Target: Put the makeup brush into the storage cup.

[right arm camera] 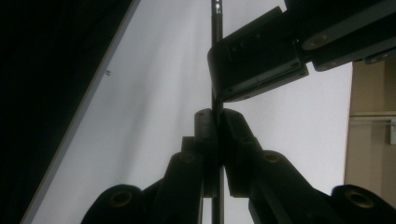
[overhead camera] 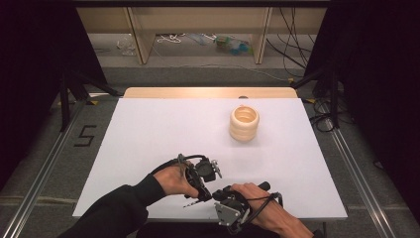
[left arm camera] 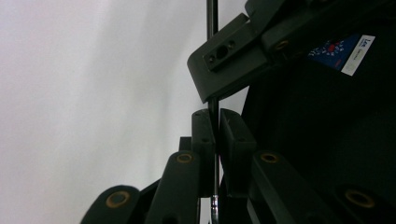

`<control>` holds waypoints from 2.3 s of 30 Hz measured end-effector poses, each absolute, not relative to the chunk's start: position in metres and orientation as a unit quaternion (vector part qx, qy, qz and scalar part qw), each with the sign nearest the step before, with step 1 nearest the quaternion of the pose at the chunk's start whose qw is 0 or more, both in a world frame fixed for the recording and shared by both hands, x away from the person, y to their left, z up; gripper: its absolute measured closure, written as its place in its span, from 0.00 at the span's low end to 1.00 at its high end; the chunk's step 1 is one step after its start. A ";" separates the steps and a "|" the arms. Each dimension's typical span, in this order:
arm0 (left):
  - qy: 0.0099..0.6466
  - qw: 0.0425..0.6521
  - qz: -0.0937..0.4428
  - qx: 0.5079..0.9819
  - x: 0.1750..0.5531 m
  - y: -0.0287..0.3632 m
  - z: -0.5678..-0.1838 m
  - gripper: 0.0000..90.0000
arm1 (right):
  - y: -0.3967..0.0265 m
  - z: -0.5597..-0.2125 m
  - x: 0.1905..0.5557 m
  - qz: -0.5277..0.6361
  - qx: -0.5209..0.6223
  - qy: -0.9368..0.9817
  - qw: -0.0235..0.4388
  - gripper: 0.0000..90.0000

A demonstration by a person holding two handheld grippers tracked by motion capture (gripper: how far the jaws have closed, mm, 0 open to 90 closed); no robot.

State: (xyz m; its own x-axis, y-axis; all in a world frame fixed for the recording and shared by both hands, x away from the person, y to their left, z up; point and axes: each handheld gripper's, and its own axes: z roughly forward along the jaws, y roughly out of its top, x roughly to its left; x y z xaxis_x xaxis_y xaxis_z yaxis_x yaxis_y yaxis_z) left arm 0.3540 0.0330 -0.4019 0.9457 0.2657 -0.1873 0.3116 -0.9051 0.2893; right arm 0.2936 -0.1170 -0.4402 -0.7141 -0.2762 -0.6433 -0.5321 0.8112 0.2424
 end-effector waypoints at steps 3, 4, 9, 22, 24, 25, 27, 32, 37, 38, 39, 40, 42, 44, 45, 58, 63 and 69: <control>0.150 0.161 -0.072 0.973 0.355 0.037 -0.400 0.88 | -0.119 -0.438 0.294 0.203 -0.225 0.902 0.308 0.95; 0.153 0.164 -0.071 0.972 0.355 0.038 -0.398 0.87 | -0.119 -0.438 0.294 0.204 -0.226 0.901 0.309 0.95; 0.164 0.172 -0.073 0.969 0.357 0.046 -0.395 0.81 | -0.123 -0.439 0.297 0.212 -0.218 0.903 0.303 0.95; 0.228 0.267 -0.030 0.936 0.366 0.076 -0.370 0.53 | -0.136 -0.435 0.306 0.222 -0.209 0.901 0.310 0.95; 0.234 0.281 -0.020 0.930 0.367 0.082 -0.365 0.50 | -0.138 -0.434 0.310 0.231 -0.219 0.898 0.305 0.95; 0.241 0.291 -0.014 0.926 0.368 0.085 -0.362 0.49 | -0.140 -0.432 0.311 0.232 -0.213 0.898 0.309 0.95; 0.243 0.299 -0.004 0.923 0.369 0.091 -0.357 0.47 | -0.143 -0.432 0.313 0.249 -0.189 0.901 0.300 0.95; 0.243 0.319 0.022 0.916 0.371 0.103 -0.348 0.42 | -0.155 -0.432 0.318 0.281 -0.145 0.908 0.274 0.95; 0.263 0.342 0.058 0.900 0.373 0.115 -0.346 0.35 | -0.166 -0.429 0.326 0.318 -0.109 0.907 0.253 0.95; 0.280 0.363 0.063 0.887 0.372 0.115 -0.346 0.35 | -0.169 -0.430 0.325 0.331 -0.087 0.908 0.241 0.95; 0.284 0.372 0.066 0.881 0.371 0.118 -0.345 0.35 | -0.172 -0.429 0.327 0.339 -0.080 0.908 0.234 0.95; 0.290 0.384 0.070 0.874 0.371 0.120 -0.344 0.35 | -0.175 -0.429 0.328 0.349 -0.073 0.906 0.230 0.95; 0.297 0.395 0.081 0.866 0.370 0.125 -0.341 0.35 | -0.181 -0.427 0.330 0.375 -0.048 0.900 0.214 0.95; 0.303 0.404 0.093 0.858 0.369 0.129 -0.340 0.35 | -0.188 -0.427 0.333 0.390 -0.029 0.897 0.207 0.95; 0.306 0.407 0.096 0.855 0.368 0.131 -0.340 0.35 | -0.191 -0.427 0.334 0.398 -0.021 0.895 0.202 0.95; 0.316 0.420 0.106 0.844 0.355 0.137 -0.359 0.32 | -0.214 -0.418 0.343 0.506 0.070 0.843 0.168 0.95; 0.315 0.431 0.108 0.839 0.351 0.135 -0.370 0.32 | -0.217 -0.416 0.345 0.528 0.091 0.828 0.164 0.95; 0.317 0.476 0.109 0.813 0.344 0.131 -0.378 0.31 | -0.216 -0.415 0.346 0.543 0.106 0.817 0.164 0.95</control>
